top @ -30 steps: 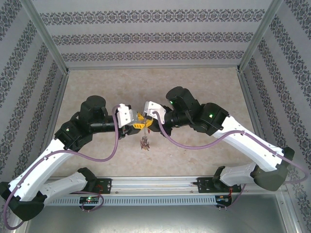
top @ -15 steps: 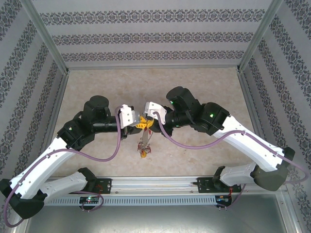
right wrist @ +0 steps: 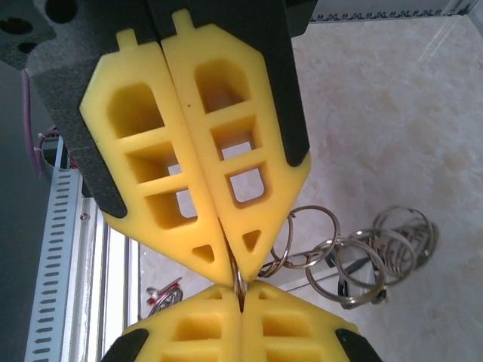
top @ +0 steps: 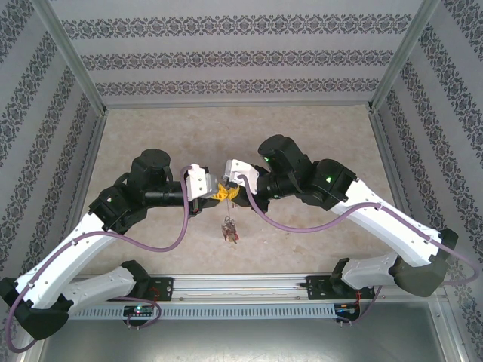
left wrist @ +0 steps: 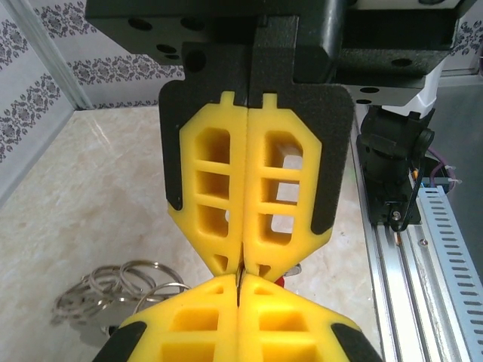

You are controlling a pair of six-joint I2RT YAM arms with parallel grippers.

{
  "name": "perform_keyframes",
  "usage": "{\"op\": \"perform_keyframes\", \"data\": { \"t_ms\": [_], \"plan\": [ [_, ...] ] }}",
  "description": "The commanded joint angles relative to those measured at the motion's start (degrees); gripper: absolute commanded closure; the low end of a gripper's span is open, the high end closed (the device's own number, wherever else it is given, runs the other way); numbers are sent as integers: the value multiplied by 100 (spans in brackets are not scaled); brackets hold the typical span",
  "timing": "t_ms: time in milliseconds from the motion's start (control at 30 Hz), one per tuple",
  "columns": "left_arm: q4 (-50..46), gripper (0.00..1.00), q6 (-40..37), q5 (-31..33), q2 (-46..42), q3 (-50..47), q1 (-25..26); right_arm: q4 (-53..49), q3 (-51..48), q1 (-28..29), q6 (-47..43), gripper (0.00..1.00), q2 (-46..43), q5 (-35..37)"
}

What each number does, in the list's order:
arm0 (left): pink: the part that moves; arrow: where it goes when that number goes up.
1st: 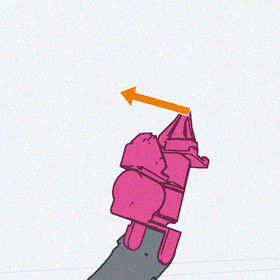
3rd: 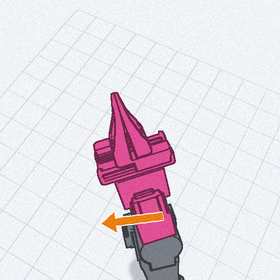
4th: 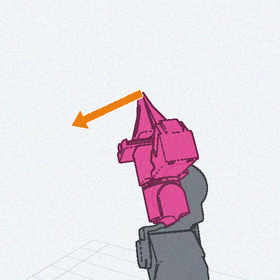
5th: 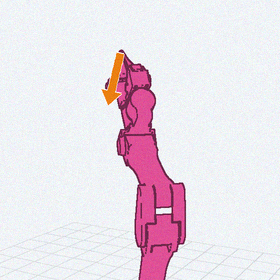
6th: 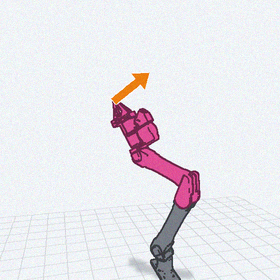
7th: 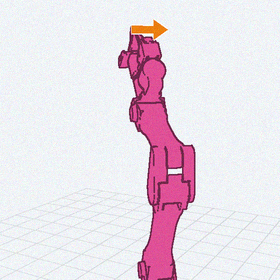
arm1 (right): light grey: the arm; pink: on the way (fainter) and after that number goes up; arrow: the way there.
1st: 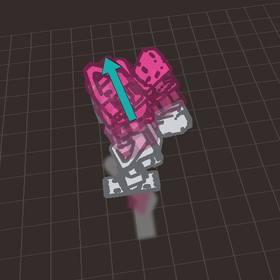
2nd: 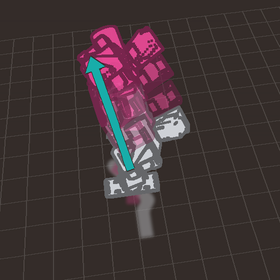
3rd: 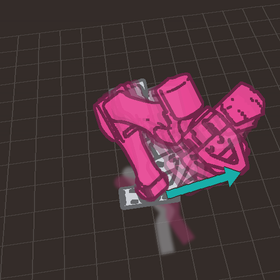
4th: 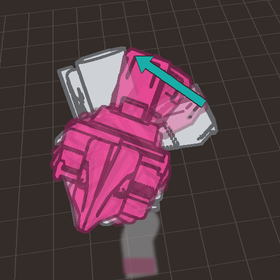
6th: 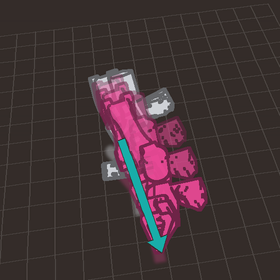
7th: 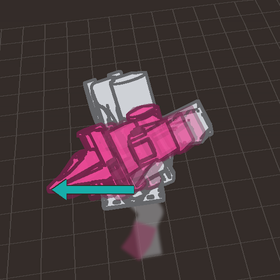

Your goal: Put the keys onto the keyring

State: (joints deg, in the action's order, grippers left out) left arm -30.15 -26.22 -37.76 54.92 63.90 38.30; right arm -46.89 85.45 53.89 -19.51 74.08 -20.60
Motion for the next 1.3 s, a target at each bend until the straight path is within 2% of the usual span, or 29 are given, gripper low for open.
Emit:
{"op": "perform_keyframes", "data": {
  "t_ms": [0, 167, 300, 367, 600, 933, 1000, 1167, 1267],
  "plan": [
    [-109, 100, -22, -102, -77, 62, 72, 521, 124, 58, 8, 100, -191, -231],
    [257, 100, 219, -212, -197, -17, 64, 655, -113, 60, 67, 100, -323, -174],
    [636, 100, 497, -302, -201, -99, 55, 1019, -641, 58, 294, 78, -618, -192],
    [766, 100, 577, -309, -188, -131, 48, 1143, -868, 51, 412, 75, -753, -203],
    [1028, 100, 780, -429, -218, -165, -12, 1543, -1445, -93, 724, 78, -1076, -295],
    [1108, 100, 846, -468, -247, -192, -42, 1885, -1618, -184, 825, 92, -1140, -429],
    [1117, 100, 846, -487, -270, -204, -58, 1889, -1619, -187, 848, 91, -1151, -445],
    [1118, 100, 857, -526, -306, -216, -95, 1927, -1680, -200, 902, 76, -1312, -498],
    [1141, 100, 860, -553, -307, -229, -103, 2038, -1715, -259, 965, 74, -1429, -675]
  ]
}}
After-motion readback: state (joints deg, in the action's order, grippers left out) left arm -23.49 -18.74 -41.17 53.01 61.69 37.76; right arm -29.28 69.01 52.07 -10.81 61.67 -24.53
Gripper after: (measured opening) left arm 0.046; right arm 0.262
